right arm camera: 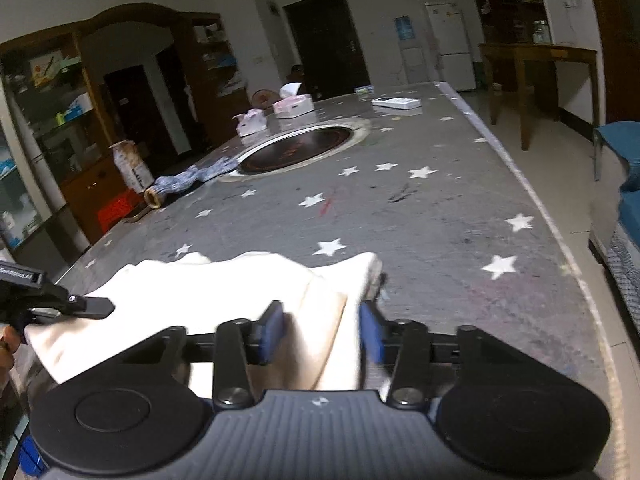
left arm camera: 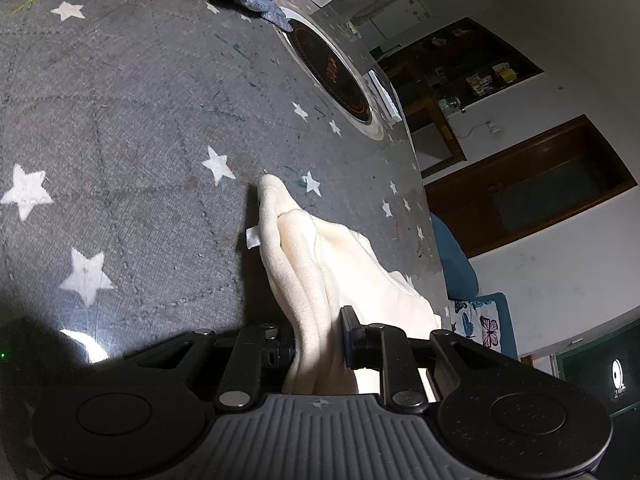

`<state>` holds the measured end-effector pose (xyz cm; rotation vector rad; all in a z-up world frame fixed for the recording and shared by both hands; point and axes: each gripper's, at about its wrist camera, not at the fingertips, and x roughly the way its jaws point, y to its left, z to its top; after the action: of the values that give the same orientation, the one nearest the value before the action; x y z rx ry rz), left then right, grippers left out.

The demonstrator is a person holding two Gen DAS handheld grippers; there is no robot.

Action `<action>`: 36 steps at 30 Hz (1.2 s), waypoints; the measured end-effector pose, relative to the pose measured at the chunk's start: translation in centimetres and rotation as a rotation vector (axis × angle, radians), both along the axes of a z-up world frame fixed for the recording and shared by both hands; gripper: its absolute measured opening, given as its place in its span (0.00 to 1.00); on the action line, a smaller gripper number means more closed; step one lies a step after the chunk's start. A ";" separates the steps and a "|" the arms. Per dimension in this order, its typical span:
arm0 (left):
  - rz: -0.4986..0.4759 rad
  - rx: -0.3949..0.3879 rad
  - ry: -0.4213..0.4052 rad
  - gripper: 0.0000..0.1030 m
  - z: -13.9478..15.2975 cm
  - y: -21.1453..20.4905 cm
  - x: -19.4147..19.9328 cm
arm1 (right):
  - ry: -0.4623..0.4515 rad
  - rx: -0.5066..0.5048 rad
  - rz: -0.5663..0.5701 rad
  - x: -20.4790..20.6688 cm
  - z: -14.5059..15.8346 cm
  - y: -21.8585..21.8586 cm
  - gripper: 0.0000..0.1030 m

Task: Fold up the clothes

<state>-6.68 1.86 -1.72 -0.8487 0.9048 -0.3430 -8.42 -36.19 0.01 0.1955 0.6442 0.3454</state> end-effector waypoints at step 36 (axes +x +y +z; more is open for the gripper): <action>-0.211 0.266 -0.233 0.16 7.0 -6.9 2.9 | -0.174 -0.128 -0.067 -0.9 6.0 -0.4 0.09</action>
<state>-3.81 -5.07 5.28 -0.4586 0.8011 -0.4822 -9.35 -36.63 5.99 0.0636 0.4850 0.2522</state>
